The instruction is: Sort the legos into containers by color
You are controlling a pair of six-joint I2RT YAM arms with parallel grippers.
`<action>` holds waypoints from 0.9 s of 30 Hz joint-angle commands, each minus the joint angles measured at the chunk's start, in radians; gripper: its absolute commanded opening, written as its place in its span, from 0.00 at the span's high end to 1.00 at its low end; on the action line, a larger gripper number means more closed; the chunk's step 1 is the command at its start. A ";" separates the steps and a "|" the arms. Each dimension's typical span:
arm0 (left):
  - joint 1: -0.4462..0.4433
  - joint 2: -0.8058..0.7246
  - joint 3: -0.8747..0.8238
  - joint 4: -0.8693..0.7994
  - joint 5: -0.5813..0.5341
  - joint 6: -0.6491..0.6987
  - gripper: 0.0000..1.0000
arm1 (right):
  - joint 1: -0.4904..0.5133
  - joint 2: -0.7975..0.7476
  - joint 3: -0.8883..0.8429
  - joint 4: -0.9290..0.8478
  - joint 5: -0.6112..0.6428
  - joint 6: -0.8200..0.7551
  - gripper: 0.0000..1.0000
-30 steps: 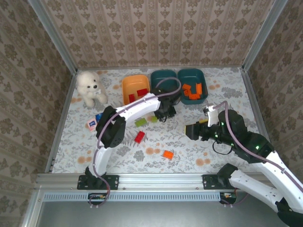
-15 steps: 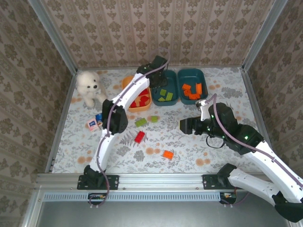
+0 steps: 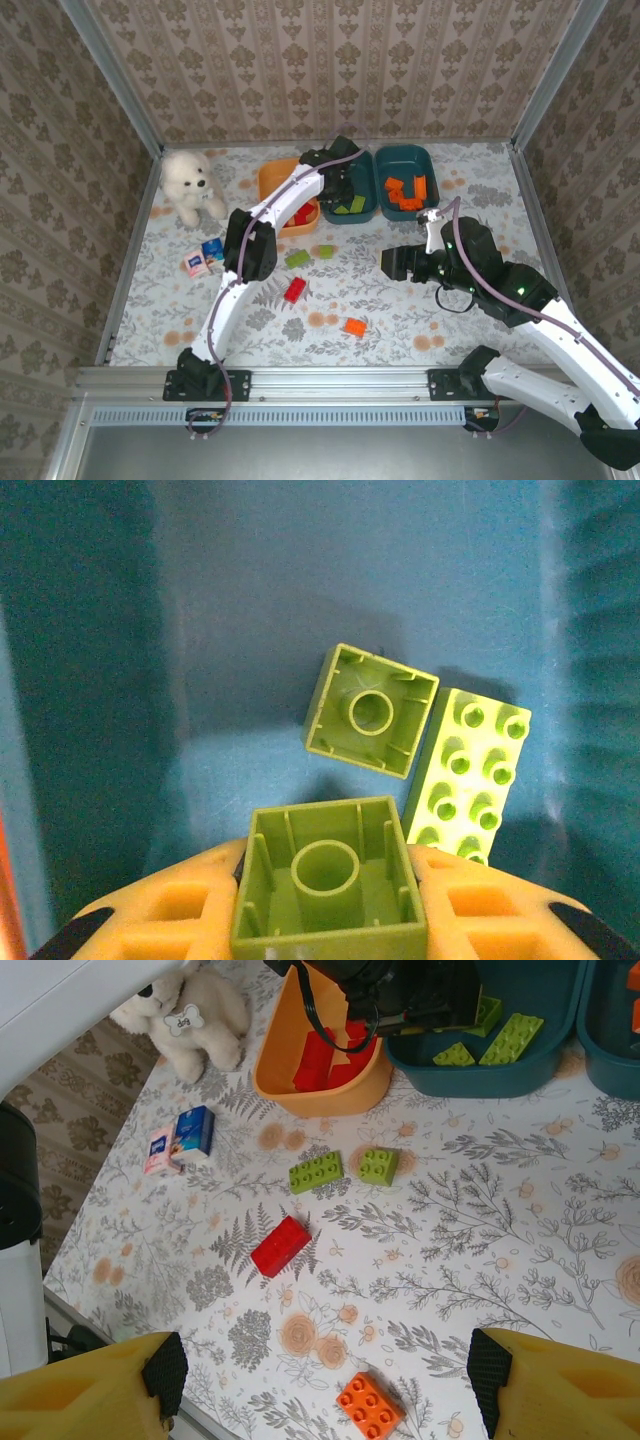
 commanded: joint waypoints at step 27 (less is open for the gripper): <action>0.023 -0.415 -0.088 0.001 -0.025 -0.034 0.33 | -0.020 0.151 0.205 -0.046 0.014 -0.090 0.22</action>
